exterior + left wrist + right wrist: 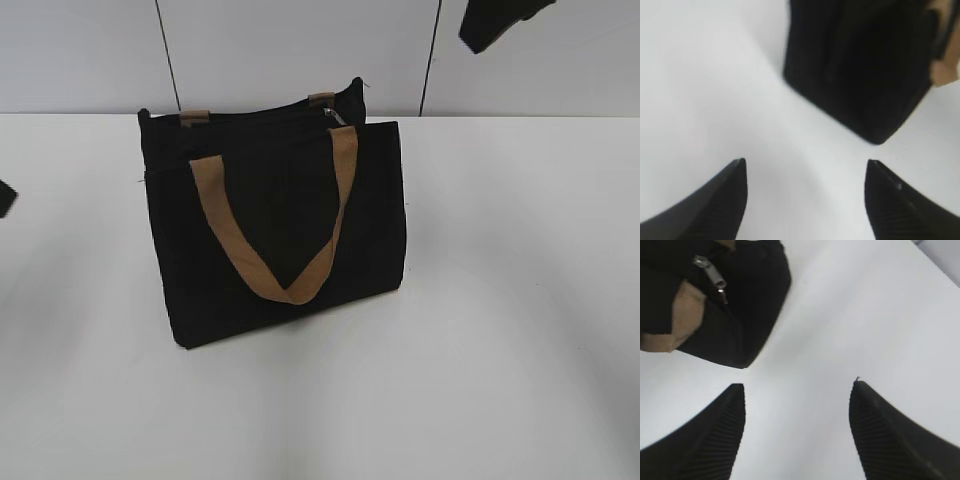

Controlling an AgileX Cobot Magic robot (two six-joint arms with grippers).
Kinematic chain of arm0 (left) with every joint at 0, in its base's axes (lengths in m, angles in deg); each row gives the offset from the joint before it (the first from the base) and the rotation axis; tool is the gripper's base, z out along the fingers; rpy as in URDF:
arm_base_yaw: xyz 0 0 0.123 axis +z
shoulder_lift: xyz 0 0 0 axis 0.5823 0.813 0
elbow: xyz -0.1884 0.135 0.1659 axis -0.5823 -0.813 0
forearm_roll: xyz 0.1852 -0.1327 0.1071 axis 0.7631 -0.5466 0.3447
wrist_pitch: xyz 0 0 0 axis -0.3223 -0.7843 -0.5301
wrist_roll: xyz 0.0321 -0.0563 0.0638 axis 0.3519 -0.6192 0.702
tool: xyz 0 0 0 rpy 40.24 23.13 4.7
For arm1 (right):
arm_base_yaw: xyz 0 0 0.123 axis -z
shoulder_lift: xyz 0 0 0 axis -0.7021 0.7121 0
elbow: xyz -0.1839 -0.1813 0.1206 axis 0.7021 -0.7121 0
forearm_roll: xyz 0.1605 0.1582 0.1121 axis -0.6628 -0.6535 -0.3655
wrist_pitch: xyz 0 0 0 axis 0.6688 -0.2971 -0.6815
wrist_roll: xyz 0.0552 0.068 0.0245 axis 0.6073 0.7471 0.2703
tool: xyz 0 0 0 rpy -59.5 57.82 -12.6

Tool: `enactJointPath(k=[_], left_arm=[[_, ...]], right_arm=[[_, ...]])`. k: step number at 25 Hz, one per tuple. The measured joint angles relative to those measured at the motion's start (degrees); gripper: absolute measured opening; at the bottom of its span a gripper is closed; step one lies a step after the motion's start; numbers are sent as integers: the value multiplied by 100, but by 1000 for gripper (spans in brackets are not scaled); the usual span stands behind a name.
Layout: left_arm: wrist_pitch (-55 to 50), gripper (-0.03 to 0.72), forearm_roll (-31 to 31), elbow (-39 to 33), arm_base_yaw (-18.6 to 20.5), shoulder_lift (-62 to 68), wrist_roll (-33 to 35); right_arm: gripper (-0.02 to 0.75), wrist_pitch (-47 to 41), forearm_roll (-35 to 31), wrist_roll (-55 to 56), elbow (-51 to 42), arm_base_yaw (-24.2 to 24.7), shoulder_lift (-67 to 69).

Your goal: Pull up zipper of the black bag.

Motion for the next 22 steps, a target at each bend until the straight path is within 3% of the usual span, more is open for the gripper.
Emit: enactJointPath(k=[3,6,11,15,18,22], left_arm=[[-580,533,1909,600,0,170,-2345],[-1107,530,2814,1145,0,265,-3641],[-1446,528,2939,1772,0,241,-4024],[-1664,529,2819,1830,0,235,-4041],[-1763,527,2753,1830,0,209,-4047],[-1868,527,2616,1784,0,1,-4047]], right_arm=[[495,-12,524,496,0,24,-147],[495,-11,569,737,0,265,-325],[495,-17,266,667,-6,1228,-630],[495,-12,29,526,-294,1940,-1061],[495,24,-264,378,-1040,2313,-1634],[495,455,-563,207,-2535,2390,-2673]])
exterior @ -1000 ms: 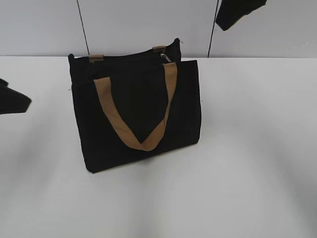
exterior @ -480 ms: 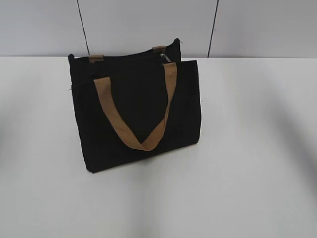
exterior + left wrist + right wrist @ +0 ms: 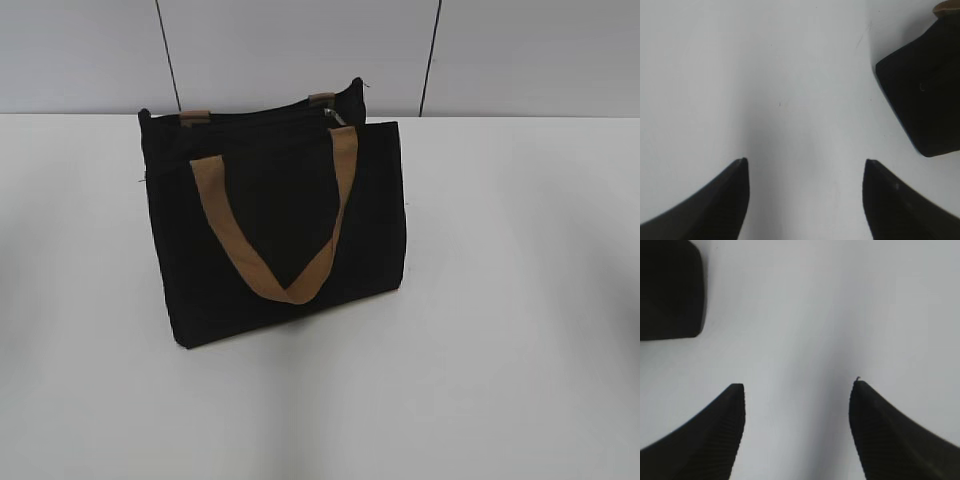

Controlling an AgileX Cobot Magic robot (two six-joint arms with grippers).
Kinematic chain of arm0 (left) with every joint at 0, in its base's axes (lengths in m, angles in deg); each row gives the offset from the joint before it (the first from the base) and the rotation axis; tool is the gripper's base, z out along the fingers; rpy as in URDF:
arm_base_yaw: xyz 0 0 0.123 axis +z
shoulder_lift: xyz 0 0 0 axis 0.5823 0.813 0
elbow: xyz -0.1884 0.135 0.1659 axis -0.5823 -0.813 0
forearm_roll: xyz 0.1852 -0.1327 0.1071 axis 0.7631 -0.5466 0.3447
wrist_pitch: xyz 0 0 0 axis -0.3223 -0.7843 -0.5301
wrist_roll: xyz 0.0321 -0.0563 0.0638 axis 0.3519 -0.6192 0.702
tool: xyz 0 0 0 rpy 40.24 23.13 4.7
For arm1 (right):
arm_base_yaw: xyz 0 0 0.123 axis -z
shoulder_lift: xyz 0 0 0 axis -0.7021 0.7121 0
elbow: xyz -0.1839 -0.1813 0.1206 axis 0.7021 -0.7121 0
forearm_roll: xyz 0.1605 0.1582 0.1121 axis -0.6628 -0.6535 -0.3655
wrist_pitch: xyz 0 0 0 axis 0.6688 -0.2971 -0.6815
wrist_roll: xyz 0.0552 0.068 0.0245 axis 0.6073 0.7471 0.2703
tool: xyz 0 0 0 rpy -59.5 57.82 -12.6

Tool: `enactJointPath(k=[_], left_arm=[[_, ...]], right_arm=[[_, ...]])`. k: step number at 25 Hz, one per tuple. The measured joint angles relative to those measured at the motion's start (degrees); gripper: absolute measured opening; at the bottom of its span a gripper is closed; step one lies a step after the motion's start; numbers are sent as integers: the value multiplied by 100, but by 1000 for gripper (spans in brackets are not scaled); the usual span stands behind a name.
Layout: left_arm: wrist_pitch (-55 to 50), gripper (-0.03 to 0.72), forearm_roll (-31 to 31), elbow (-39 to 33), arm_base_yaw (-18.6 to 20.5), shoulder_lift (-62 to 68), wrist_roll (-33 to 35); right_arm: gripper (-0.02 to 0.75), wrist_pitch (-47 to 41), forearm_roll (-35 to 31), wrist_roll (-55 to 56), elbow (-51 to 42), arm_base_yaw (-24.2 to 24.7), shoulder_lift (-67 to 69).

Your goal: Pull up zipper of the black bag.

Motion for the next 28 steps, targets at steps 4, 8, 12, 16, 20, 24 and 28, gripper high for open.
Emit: enactJointPath(k=[4,8,12,16,20,24,28], left_arm=[[43,527,-147,-453,0,-457,-11],[188,527,-239,-1221,0,-1130,-11],[243,527,-244,-1990,0,-1919,-11],[321,527,-244,-2656,0,-2817,-11],[348,527,-303,-3102,0,-3485,-16],[248,527,-365,-3229,0,-4073,-16],[32,527,-375,-3306,0,-4710,-16]], right_arm=[[495,395,-80,-24,-1496,0,-1021],[495,677,-92,-12,-2824,0,-2086],[495,703,-92,139,-3819,0,-3179],[495,642,-92,186,-4468,0,-3876],[495,338,-86,254,-4779,0,-4358],[496,253,-86,270,-4834,0,-4774],[496,241,-86,270,-4836,0,-5325]])
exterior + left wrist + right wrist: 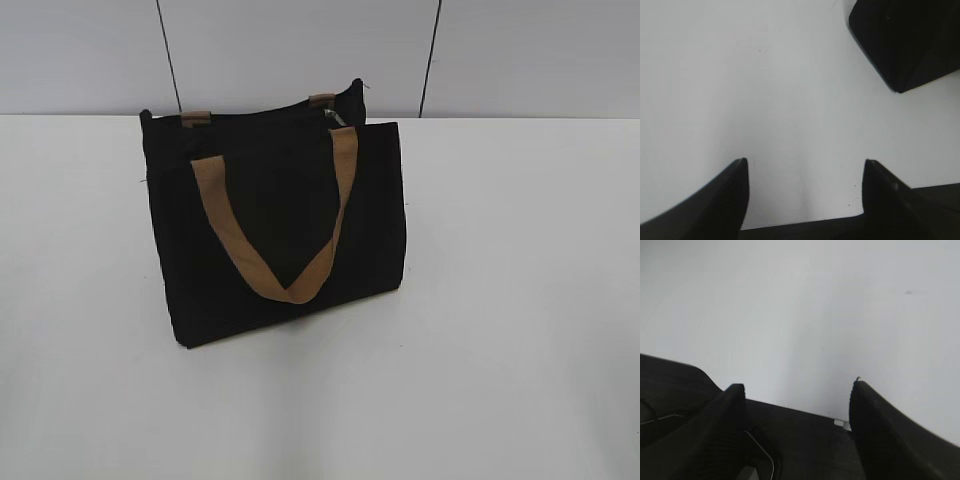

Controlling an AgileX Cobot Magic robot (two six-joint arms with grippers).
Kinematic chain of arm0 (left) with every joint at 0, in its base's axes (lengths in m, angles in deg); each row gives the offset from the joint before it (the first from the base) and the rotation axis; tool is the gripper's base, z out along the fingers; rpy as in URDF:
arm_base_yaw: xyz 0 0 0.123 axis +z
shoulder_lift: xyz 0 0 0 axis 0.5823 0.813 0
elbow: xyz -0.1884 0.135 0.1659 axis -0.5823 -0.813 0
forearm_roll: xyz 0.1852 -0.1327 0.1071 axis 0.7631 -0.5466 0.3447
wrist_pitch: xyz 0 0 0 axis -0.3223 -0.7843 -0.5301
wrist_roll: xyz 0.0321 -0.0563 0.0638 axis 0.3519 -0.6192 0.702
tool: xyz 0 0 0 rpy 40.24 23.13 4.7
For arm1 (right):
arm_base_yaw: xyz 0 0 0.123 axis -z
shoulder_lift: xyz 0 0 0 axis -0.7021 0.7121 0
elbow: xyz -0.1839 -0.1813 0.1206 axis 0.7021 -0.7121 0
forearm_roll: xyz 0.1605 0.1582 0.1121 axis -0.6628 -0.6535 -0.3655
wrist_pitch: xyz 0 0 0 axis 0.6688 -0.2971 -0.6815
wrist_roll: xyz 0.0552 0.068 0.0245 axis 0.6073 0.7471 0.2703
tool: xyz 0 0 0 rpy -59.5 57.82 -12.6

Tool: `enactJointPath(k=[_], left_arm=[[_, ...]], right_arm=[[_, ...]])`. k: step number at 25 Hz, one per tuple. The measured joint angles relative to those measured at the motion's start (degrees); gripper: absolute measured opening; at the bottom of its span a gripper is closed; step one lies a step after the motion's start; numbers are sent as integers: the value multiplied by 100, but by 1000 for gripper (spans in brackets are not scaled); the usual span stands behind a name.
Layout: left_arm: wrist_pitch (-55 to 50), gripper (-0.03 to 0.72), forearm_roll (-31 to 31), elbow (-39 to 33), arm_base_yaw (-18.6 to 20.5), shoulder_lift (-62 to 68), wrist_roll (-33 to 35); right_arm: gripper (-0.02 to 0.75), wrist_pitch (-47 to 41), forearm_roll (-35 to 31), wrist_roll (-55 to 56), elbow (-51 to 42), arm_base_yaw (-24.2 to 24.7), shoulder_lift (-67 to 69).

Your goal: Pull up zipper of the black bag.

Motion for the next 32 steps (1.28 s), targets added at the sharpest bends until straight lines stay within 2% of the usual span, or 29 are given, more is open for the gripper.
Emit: enactJointPath(k=[12,32], left_arm=[[-172,527,74,-90,0,-2014,-226],[-206,526,175,-90,0,-2081,-429]], right_arm=[[496,-16,0,6,-10,0,-1522],[497,-31,-201,162,-28,0,-1851]])
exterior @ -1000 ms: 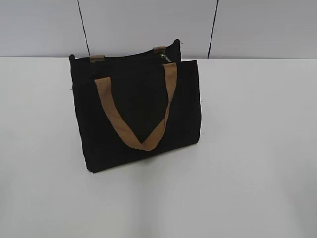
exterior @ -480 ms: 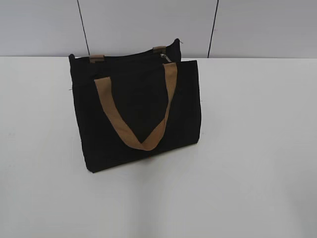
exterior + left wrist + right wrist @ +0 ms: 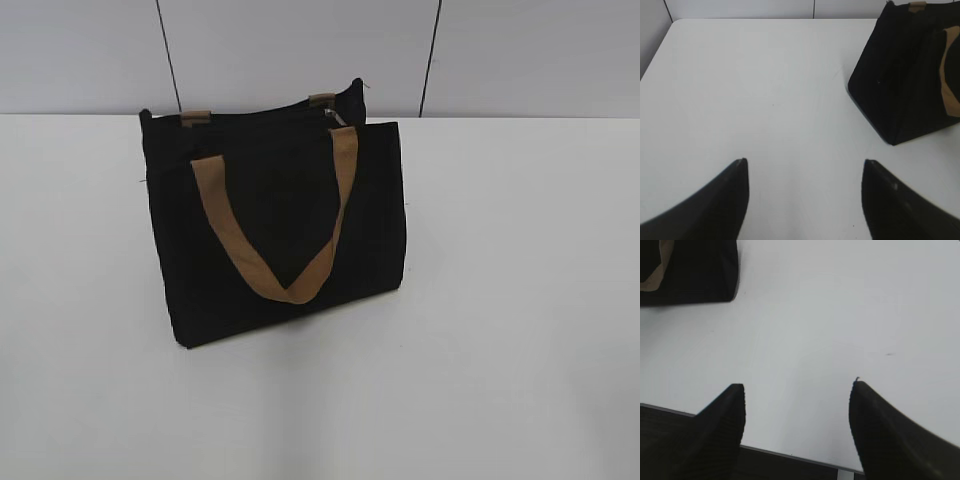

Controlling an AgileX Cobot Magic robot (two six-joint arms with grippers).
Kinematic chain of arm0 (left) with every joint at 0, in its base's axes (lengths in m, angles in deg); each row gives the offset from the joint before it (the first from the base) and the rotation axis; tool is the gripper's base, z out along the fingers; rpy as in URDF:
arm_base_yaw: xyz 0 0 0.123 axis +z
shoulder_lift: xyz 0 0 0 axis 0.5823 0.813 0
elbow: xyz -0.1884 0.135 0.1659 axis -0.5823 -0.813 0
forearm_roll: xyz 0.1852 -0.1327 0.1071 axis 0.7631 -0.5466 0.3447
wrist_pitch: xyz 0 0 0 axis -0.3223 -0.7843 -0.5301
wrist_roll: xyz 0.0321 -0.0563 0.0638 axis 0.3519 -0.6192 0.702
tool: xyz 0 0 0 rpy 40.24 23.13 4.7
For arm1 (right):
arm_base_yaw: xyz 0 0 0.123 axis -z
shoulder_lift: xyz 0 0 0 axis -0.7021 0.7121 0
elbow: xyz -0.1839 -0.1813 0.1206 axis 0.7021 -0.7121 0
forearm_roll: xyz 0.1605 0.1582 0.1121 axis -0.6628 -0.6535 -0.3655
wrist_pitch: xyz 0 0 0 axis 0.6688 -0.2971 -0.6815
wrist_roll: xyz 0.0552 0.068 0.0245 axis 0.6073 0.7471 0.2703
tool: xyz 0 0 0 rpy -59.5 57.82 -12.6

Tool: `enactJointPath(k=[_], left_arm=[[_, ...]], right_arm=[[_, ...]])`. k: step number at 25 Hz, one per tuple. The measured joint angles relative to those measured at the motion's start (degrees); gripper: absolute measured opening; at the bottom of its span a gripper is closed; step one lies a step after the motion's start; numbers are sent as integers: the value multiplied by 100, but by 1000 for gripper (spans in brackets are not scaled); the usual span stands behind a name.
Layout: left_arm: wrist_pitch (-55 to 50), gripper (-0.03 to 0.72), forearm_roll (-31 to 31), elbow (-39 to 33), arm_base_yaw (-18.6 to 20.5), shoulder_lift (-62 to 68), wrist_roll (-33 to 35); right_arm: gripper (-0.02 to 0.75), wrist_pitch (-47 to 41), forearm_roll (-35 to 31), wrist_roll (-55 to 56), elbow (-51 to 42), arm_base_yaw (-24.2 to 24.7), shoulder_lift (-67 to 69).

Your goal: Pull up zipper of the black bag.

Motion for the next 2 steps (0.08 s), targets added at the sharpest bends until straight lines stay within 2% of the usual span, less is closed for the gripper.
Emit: enactJointPath(k=[2], left_arm=[[0,526,0,0,0,0,0]], right_arm=[[497,0,-20,0,0,0,0]])
